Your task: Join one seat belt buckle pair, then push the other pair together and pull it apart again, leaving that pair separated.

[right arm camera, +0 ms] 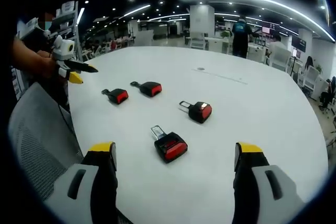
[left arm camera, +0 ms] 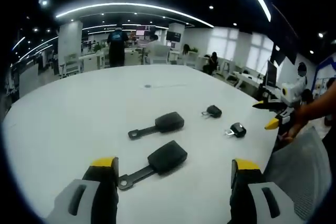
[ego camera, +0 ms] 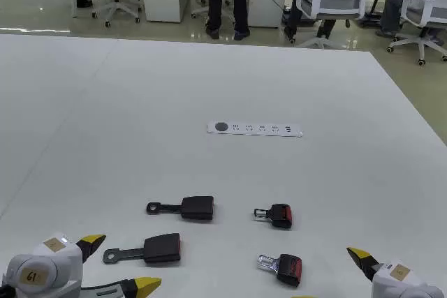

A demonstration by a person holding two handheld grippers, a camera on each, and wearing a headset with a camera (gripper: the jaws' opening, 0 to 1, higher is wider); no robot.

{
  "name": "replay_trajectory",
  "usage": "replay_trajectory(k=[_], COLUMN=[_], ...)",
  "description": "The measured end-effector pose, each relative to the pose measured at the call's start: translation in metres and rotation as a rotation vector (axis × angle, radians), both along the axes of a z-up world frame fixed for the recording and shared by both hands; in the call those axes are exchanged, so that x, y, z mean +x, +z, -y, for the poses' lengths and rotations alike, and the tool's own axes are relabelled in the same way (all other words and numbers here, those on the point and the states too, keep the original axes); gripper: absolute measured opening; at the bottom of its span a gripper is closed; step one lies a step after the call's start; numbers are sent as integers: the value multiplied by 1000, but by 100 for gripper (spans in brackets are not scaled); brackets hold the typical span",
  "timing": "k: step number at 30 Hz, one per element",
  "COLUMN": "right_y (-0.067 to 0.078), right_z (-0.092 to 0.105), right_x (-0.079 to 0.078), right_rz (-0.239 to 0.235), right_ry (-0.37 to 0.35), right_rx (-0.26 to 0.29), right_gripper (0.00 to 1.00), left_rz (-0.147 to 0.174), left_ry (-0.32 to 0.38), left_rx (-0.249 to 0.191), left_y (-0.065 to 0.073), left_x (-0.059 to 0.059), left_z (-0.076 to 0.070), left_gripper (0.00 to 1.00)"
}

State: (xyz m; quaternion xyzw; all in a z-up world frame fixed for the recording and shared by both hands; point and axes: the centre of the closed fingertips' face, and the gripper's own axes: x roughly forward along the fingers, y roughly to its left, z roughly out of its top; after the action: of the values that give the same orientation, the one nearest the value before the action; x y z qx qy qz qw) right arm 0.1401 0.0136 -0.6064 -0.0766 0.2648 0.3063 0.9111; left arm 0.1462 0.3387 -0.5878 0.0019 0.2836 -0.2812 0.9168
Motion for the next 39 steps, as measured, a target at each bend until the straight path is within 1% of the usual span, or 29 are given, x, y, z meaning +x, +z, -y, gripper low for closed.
replay_trajectory(k=[5, 13, 19, 25, 35, 39], right_y=[-1, -1, -1, 0, -3, -5], right_z=[1, 1, 1, 0, 1, 2], right_x=[0, -1, 0, -2, -4, -3], right_rz=[0, 0, 5, 2, -1, -4], right_ry=[3, 7, 5, 4, 2, 3], right_rx=[-1, 1, -2, 3, -3, -3], right_gripper=[94, 94, 94, 94, 93, 93], left_rz=[1, -1, 1, 1, 0, 0], left_ry=[-2, -6, -2, 0, 1, 1], left_rx=[3, 5, 1, 1, 0, -1], left_y=[1, -1, 2, 2, 4, 3], left_x=[0, -2, -3, -4, -5, -4], left_z=[2, 2, 4, 5, 7, 4], left_gripper=[91, 91, 91, 91, 91, 91])
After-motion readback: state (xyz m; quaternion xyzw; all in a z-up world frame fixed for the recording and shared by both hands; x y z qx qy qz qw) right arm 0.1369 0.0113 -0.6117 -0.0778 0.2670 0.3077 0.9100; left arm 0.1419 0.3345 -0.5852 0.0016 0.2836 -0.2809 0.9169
